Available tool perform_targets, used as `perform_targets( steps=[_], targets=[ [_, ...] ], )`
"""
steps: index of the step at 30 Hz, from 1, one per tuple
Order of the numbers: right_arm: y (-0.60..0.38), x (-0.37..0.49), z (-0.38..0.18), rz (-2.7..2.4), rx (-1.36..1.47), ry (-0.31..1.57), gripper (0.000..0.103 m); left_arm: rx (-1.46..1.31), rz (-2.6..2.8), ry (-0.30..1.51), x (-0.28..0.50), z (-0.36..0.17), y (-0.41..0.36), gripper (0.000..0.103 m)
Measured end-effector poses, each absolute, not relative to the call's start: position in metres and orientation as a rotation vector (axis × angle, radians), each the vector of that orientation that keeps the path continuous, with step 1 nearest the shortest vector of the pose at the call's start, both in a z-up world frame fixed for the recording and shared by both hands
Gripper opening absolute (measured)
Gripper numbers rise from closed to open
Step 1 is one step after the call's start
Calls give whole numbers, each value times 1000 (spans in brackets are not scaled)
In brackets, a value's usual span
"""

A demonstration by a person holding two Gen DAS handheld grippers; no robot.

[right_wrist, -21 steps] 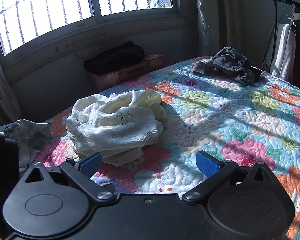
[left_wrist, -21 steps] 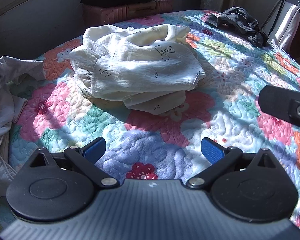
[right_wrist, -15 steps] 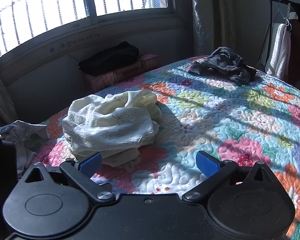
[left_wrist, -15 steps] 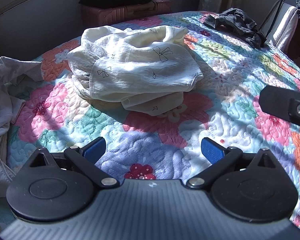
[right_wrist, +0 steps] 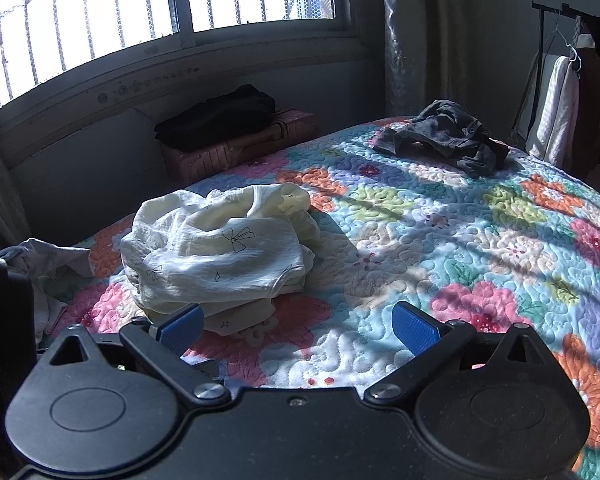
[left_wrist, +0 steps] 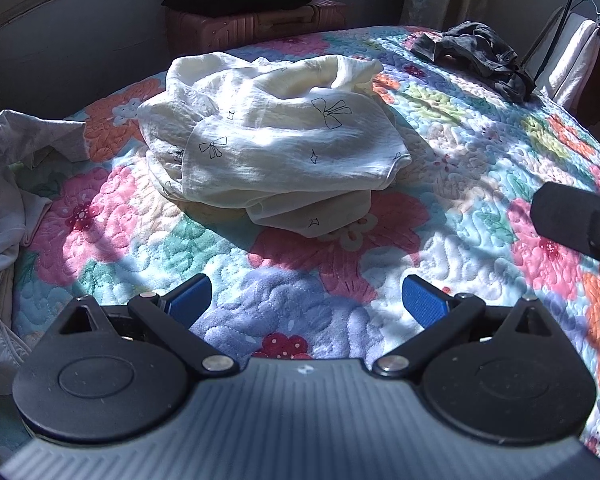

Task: Fold clothes
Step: 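Move both grippers toward the crumpled cream bow-print garment on the quilt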

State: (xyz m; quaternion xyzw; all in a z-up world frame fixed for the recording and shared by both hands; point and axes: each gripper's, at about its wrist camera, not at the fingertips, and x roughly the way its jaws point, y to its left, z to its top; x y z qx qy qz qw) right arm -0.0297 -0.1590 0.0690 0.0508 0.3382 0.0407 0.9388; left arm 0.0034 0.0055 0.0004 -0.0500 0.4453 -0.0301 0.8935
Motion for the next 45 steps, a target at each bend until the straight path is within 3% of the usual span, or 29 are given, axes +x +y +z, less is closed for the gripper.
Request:
perform_targets(
  steps=[45],
  targets=[
    [-156,-37,56,94,139,725,102,-210,-52,1003,8,-11,20,103]
  ],
)
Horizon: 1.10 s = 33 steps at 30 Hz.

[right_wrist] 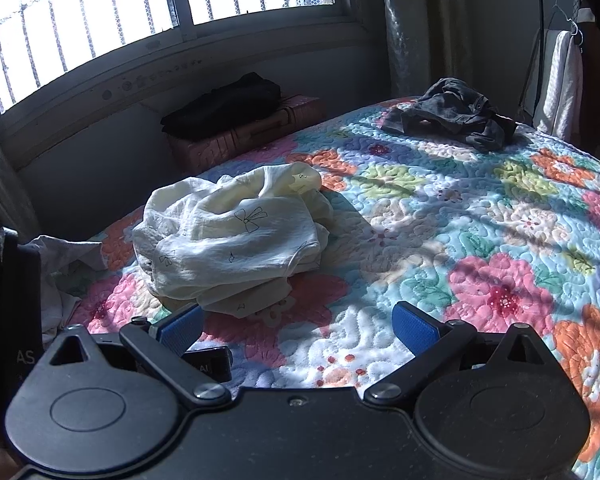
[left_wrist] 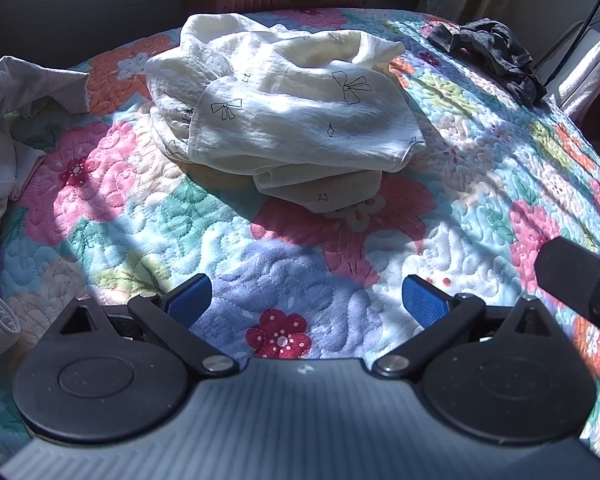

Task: Fold clothes
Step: 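Move both grippers toward the crumpled cream bow-print garment on the quilt, then grasp the garment edge with the left gripper while the right gripper grasps nearby fabric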

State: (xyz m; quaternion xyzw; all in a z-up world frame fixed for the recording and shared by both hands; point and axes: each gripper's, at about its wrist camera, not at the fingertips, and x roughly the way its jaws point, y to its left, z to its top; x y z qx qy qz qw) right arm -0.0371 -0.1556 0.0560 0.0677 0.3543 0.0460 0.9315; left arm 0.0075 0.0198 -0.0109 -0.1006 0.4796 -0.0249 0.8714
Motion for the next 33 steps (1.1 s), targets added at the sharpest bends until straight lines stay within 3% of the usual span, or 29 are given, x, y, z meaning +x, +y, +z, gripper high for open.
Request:
perform_targets(
  steps=[17,22,25,29,33],
  targets=[
    [-153,-54,104,44,21,678,102,-269,14,872,-7,15,45,99],
    [-157,-39,104,97,-84,906,102,-240,-23,893,-30,56,44,86],
    [-161,-37,97,112,-155,1044,101,-225,-74,866,-35,80,45,93],
    [-171,-49,107,219,-144,990,101,-154,-121,867,-18,99,43,90],
    [-165,-54,119,397,-196,780,101,-136,-170,877,0,110,48,87]
  ],
)
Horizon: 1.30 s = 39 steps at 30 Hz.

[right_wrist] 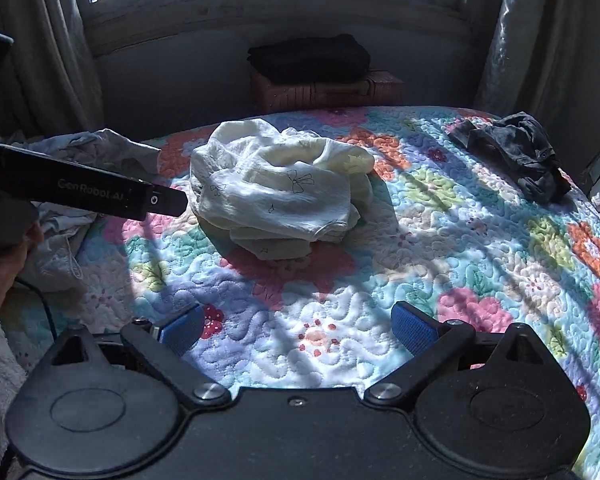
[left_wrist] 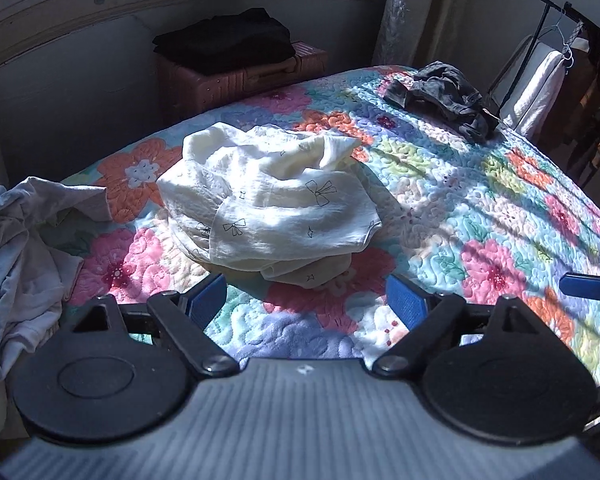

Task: Fold clothes
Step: 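Grasp the garment edge with the left gripper while the right gripper grasps nearby fabric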

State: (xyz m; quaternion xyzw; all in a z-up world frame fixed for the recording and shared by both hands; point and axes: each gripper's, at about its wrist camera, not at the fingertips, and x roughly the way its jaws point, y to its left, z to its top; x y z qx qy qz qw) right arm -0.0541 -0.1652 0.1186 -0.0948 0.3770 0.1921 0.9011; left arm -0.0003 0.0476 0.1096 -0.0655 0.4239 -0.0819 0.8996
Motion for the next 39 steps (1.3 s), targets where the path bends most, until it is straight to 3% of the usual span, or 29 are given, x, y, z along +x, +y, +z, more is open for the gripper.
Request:
perform_targets(
  steps=[3,7,9,13,16,18,28,30,31,34,39],
  targets=[
    [-163,-36,111,465,-142,597,102,-158,-177,866,14,92,59,87],
    [-149,20,80,414,-90,664,102,-185,-182,846,34,67,75,87],
    [-149,42,65,404,-14,715,101,-199,-184,836,44,54,83,80],
    [-161,69,42,418,102,806,102,-226,-189,816,64,28,99,53],
    [-173,83,24,447,141,840,102,-214,-188,801,78,9,107,57],
    [-178,94,11,444,161,851,102,-141,-174,789,87,-3,103,53],
    [-191,146,-26,458,252,828,102,-329,-200,810,130,-50,121,51],
    [-189,157,-32,453,243,827,102,-352,-187,817,138,-60,123,55],
    [-187,163,-35,449,236,822,102,-364,-181,821,142,-65,124,62],
    [-179,187,-46,413,241,833,101,-399,-163,832,154,-80,128,101],
    [-159,215,-72,366,233,890,101,-389,-151,845,158,-91,131,103]
  ],
)
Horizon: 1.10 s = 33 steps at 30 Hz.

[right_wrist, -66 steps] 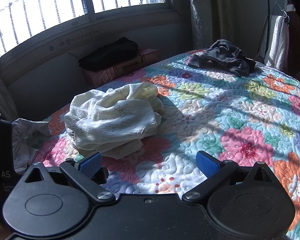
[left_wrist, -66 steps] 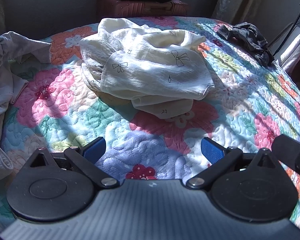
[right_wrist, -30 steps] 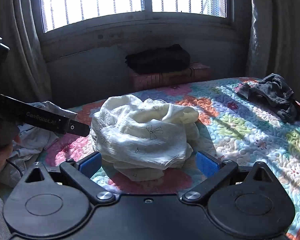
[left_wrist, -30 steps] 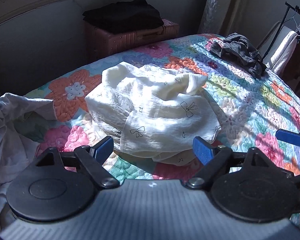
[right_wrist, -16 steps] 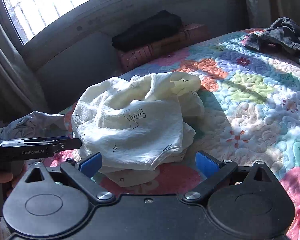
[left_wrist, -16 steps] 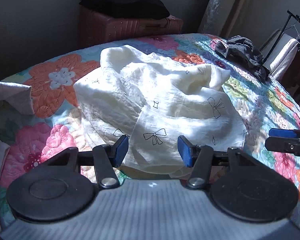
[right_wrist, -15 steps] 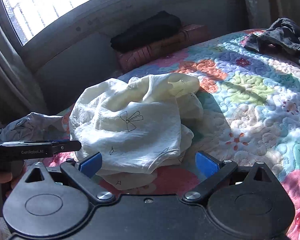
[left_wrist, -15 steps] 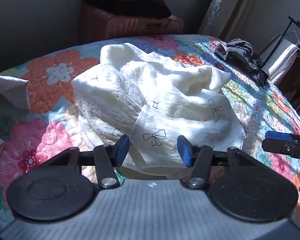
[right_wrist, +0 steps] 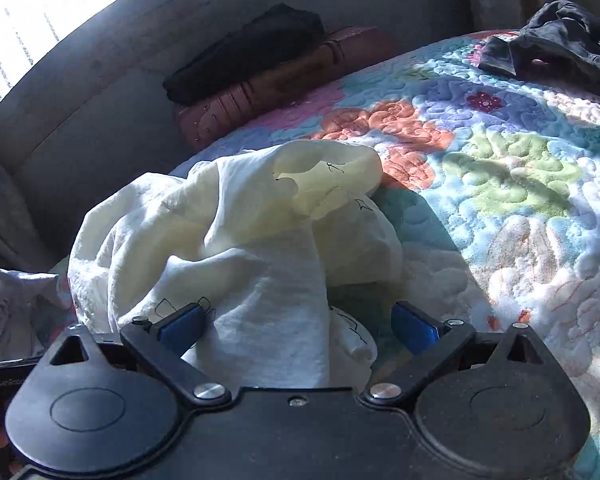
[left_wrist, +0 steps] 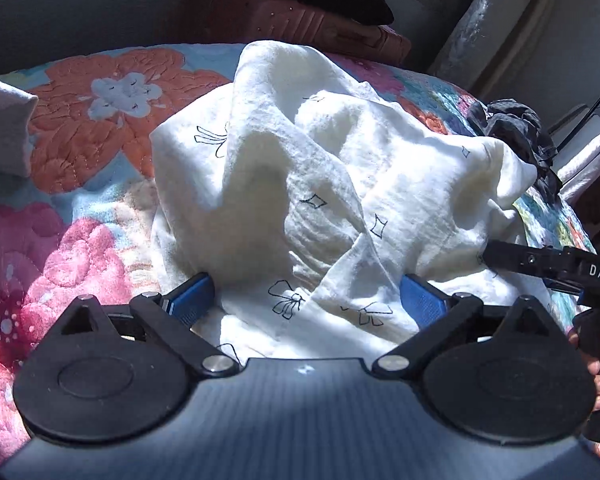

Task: Fold clothes

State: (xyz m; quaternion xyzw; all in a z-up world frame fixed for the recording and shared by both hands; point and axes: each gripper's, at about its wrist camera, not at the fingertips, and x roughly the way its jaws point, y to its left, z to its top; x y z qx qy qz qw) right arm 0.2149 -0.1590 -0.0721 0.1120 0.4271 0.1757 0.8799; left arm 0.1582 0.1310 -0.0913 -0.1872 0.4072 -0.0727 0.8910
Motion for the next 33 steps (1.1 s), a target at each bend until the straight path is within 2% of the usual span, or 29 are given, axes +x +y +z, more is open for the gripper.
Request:
perform_targets(
  steps=[5,8,10,12,13,14,15,16,19,23,33],
  targets=[
    [-144,217,-85,404,251,884,100,-376,-156,847,161,-94,131,103],
    [-138,211,-86,408,305,898,78,-369,-159,848,162,-96,131,102],
    [-131,202,-85,397,299,890,72,-364,-162,849,163,-97,131,98],
    [-128,195,-83,407,312,890,59,-359,-164,850,164,-99,131,86],
    [-127,191,-83,414,322,891,56,-357,-165,850,165,-99,131,67],
    [-125,188,-82,427,337,895,47,-349,-182,843,163,-98,128,39],
    [-124,184,-82,440,350,898,38,-339,-207,833,161,-96,124,31],
    [-122,180,-81,444,353,895,37,-330,-231,822,159,-93,119,28],
    [-121,168,-76,433,357,879,32,-244,-235,810,155,-91,106,28],
    [-126,154,-68,430,373,862,27,-297,-292,811,151,-81,104,28],
    [-175,57,-51,304,386,803,27,-191,-605,848,98,-58,38,28]
  ],
)
